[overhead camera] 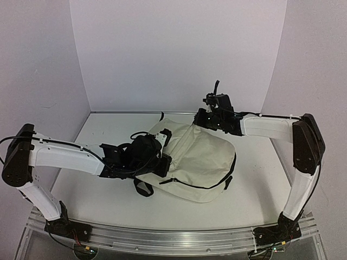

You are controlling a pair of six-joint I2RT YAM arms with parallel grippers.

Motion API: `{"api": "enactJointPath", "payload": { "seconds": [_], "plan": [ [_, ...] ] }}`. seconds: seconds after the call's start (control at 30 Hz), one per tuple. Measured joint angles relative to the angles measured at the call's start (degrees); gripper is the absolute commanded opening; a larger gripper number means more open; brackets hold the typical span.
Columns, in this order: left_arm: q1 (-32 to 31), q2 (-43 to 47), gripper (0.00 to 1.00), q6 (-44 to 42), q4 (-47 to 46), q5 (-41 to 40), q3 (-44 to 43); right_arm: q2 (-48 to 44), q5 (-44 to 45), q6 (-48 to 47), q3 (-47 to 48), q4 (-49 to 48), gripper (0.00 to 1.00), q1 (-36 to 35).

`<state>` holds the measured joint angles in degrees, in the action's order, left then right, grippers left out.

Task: Pack the student bag
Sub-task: Zip the student bag at the center of the board.

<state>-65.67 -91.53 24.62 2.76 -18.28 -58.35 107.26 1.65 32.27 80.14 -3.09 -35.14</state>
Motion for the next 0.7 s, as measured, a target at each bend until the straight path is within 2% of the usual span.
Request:
{"api": "enactJointPath", "payload": {
  "seconds": [0.33, 0.37, 0.4, 0.43, 0.47, 0.5, 0.53, 0.57, 0.6, 0.63, 0.7],
  "plan": [
    [0.00, 0.68, 0.00, 1.40, -0.17, -0.39, 0.74, 2.67, -3.72, 1.09, 0.22, -1.79, 0.00, 0.98],
    [0.00, 0.68, 0.02, 1.57, -0.15, -0.39, 0.74, 2.67, -3.93, 1.11, 0.22, -1.90, 0.00, 1.01],
    [0.00, 0.70, 0.11, 1.88, -0.13, -0.37, 0.74, 2.67, -4.22, 1.03, 0.22, -2.03, 0.00, 1.05],
    [0.00, 0.70, 0.26, 2.12, -0.09, -0.33, 0.74, 2.67, -4.74, 0.90, 0.22, -2.14, 0.19, 1.14],
    [0.02, 0.72, 0.38, 2.47, 0.02, -0.13, 0.74, 2.67, -5.75, 0.57, 0.22, -2.38, 0.30, 1.36],
    [0.02, 0.74, 0.49, 2.19, 0.57, 0.28, 0.74, 2.64, -6.34, 0.35, 0.24, -2.71, 0.49, 1.53],
    [-0.04, 0.81, 0.56, 2.40, 1.64, 0.90, 0.74, 2.64, -6.75, -0.28, 0.24, -3.17, 0.60, 1.79],
    [-0.13, 0.81, 0.70, 2.58, 2.36, 1.38, 0.74, 2.54, -7.13, -0.79, 0.26, -3.37, 0.76, 2.05],
    [-0.28, 0.81, 0.78, 2.69, 3.69, 2.10, 0.72, 2.01, -7.98, -1.62, 0.26, -3.45, 0.90, 2.78],
    [-0.28, 0.81, 0.86, 2.47, 4.92, 2.60, 0.59, 1.40, -8.46, -2.12, 0.26, -3.52, 0.97, 3.13],
    [-0.09, 0.81, 0.92, 2.27, 6.91, 4.09, -0.31, -0.59, -9.16, -3.45, 0.26, -3.45, 0.98, 3.78]
  ]
}}
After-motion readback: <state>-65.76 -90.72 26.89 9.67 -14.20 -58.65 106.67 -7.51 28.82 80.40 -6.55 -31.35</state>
